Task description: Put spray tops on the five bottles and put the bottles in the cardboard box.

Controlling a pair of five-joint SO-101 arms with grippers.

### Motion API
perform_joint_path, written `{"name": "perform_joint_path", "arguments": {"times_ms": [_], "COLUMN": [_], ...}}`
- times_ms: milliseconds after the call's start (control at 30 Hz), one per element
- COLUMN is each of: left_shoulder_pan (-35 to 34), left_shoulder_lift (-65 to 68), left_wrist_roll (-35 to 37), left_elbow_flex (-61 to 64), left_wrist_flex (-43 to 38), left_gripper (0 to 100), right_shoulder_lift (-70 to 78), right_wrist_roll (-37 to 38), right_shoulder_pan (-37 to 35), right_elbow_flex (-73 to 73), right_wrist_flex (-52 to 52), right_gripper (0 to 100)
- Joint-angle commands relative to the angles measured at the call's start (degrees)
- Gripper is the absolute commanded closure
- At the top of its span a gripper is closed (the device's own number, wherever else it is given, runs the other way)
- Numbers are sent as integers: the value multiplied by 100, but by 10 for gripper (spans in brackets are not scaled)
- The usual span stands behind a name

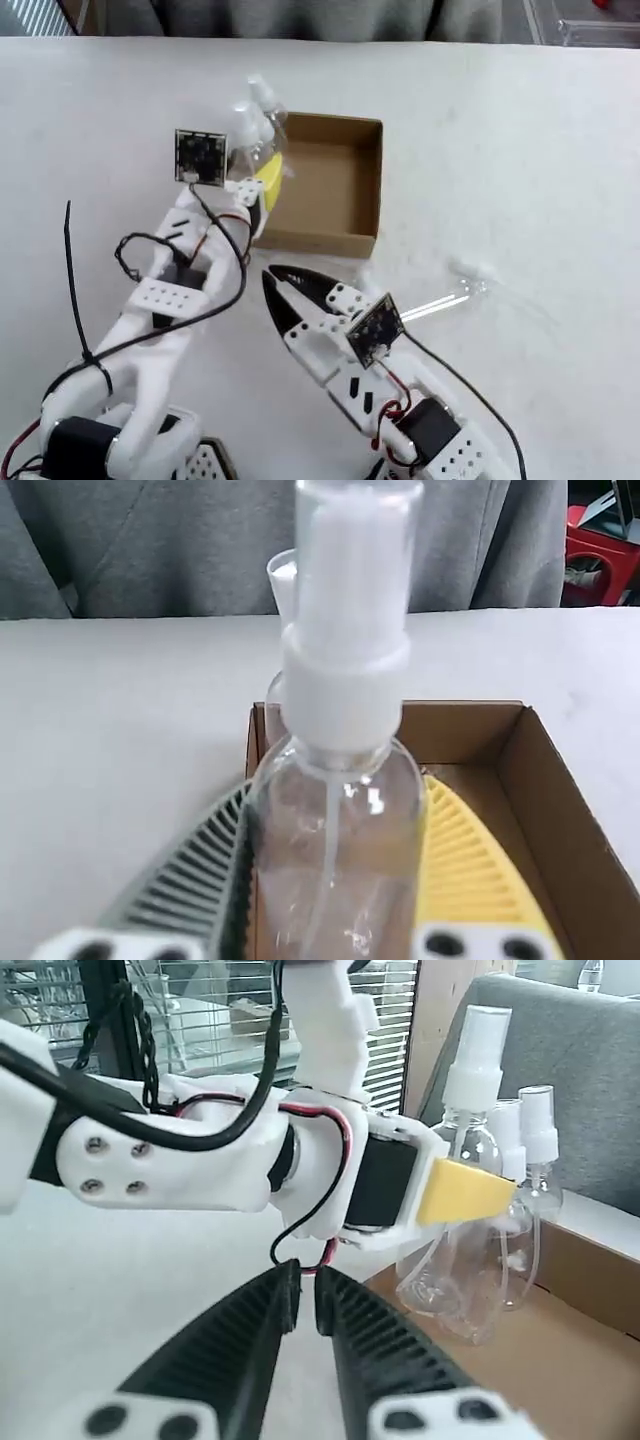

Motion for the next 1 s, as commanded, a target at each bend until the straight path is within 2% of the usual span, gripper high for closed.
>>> {"name": "perform_joint_path", "arguments": {"times_ms": [0,267,967], "left_shoulder_pan": [-4,-48,-13], "left_shoulder_lift": [119,1033,1103], "left_wrist_roll": [26,18,18], "left_elbow_flex": [-114,-598,-413], "left_wrist_flex": [-167,-176,-176], "left_gripper": [980,980,979], "right_shoulder_lift": [-4,-4,-4], "right_wrist_roll": [53,53,53], "right_shoulder_pan": [-40,-40,-22], "right_elbow_flex": [44,44,44], "right_wrist_flex": [119,127,127], "right_gripper": [984,984,984]}}
